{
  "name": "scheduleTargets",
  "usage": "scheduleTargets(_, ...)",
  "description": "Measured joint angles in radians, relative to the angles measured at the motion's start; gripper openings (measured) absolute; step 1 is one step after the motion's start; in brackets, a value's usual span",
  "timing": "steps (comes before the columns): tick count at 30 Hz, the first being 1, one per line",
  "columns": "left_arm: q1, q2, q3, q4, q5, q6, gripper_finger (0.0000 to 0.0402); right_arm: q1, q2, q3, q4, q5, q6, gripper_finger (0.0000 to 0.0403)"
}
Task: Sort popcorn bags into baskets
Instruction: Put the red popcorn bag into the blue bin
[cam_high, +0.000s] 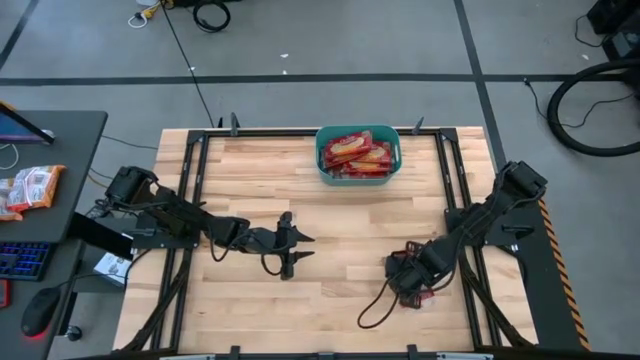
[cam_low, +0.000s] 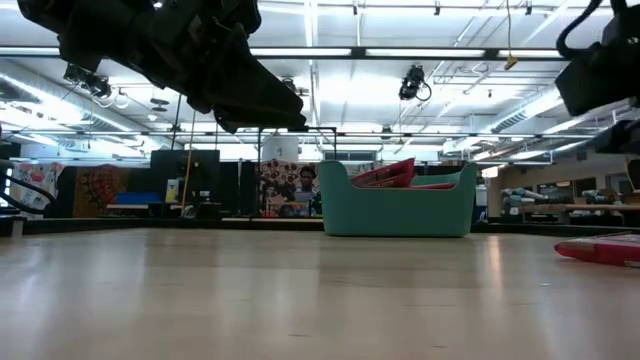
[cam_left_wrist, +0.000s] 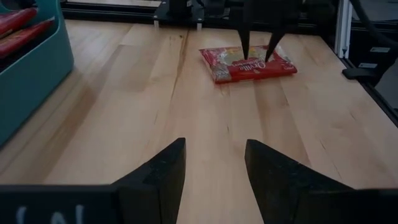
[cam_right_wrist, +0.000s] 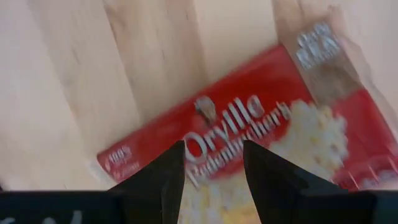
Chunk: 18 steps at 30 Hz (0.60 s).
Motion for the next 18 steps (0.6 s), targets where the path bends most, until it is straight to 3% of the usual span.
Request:
scheduleTargets(6,0.000,0.000,0.000,0.008,0.000,0.000,0.0172,-0.059,0.000,-0.054,0.167,0.037,-0.115,0.0166)
scheduleTargets(15,0.000,0.000,0.000,0.026,0.000,0.000,0.0172,-0.250,0.000,-0.055,0.518,0.185,-0.472,0.0166)
scheduleTargets(18,0.000,0.000,0.000,0.026,0.000,0.000,0.0172,-0.293,0.000,-0.029,0.526,0.170,-0.537,0.0166)
